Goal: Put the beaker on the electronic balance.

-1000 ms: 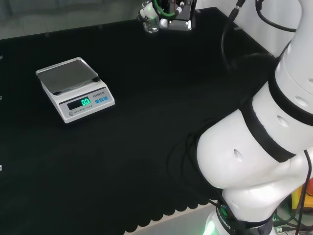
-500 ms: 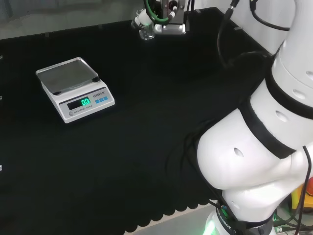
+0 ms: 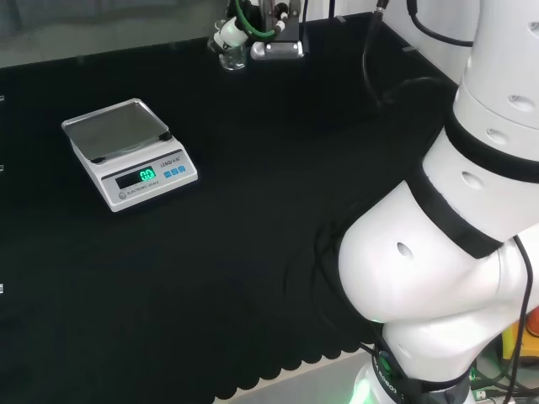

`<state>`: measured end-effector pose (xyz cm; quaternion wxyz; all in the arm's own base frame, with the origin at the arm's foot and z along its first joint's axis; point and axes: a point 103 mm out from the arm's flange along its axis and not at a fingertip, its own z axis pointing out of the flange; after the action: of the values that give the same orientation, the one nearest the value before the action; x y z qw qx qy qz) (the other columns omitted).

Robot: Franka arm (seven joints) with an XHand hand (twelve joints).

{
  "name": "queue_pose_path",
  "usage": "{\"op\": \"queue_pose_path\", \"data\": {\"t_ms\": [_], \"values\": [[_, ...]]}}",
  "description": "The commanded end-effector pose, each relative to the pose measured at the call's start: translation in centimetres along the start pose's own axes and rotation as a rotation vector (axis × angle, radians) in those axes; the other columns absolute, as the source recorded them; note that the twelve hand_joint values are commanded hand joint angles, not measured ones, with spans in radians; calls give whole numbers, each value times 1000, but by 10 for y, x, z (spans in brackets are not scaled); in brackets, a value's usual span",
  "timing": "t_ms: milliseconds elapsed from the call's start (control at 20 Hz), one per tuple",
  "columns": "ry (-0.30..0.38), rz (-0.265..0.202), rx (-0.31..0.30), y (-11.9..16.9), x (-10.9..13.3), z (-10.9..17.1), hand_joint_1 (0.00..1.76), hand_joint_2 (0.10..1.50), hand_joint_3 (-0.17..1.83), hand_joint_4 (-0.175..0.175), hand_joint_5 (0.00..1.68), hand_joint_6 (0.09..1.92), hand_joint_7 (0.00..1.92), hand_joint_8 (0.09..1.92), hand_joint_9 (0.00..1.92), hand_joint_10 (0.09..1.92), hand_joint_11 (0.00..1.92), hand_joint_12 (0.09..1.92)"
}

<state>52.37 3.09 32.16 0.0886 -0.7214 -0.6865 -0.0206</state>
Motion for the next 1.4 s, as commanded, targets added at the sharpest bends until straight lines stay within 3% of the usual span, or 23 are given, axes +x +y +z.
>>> {"op": "queue_pose_path", "data": {"t_ms": [50, 550, 600, 800, 1100, 1400], "values": [[64, -145, -79, 71, 42, 43, 1172, 1022, -175, 44, 1509, 100, 1799, 213, 1792, 316, 1204, 961], [52, -188, -55, 111, 147, 76, 1178, 1021, -175, 21, 1518, 87, 1809, 203, 1798, 311, 1198, 982], [56, -212, -51, 113, 158, 78, 1178, 1020, -175, 21, 1518, 87, 1809, 203, 1798, 311, 1198, 982], [29, -226, -19, 120, 182, 93, 1178, 1020, -175, 20, 1519, 87, 1810, 201, 1798, 311, 1199, 984], [26, -220, 33, 128, 197, 120, 1179, 1020, -175, 18, 1521, 87, 1812, 200, 1799, 310, 1199, 985], [54, -190, 80, 139, 189, 146, 1179, 1020, -175, 17, 1522, 87, 1813, 198, 1799, 310, 1199, 986]]}}
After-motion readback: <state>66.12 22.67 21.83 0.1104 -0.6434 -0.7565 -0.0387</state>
